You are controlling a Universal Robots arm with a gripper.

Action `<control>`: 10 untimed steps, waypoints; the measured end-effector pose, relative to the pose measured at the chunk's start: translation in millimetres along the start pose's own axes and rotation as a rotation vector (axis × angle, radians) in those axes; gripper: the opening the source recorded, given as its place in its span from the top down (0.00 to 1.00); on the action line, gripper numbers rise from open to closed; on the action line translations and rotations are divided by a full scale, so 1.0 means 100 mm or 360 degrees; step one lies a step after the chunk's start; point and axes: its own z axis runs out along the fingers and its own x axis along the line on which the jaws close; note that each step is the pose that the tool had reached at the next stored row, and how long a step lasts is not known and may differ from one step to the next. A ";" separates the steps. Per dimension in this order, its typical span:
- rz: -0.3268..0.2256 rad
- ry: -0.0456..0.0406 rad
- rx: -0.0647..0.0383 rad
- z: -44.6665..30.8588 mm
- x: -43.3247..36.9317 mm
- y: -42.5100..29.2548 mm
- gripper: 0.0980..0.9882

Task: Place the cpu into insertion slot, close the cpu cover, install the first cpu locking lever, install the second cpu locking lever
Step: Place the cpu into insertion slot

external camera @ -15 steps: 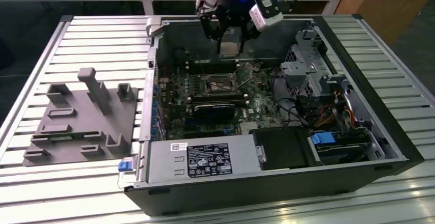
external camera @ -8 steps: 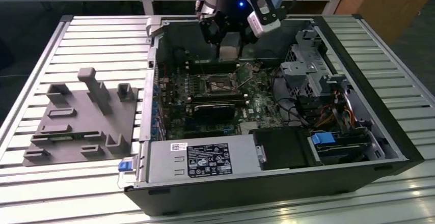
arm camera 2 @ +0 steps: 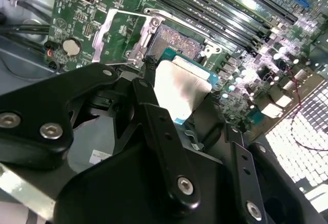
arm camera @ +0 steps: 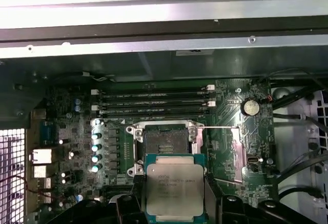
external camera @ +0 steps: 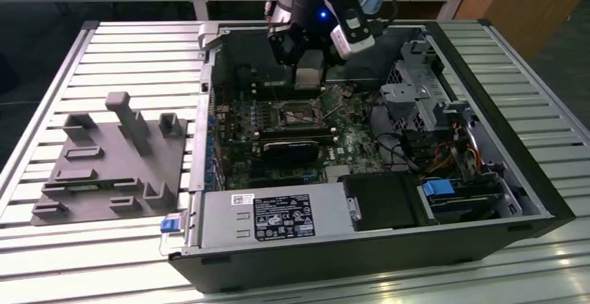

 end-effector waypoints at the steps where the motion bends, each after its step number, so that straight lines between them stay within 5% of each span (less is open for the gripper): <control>1: 0.0017 -0.0001 0.0000 0.014 0.002 -0.001 0.51; 10: 0.0243 -0.0022 -0.0005 0.107 0.006 -0.010 0.51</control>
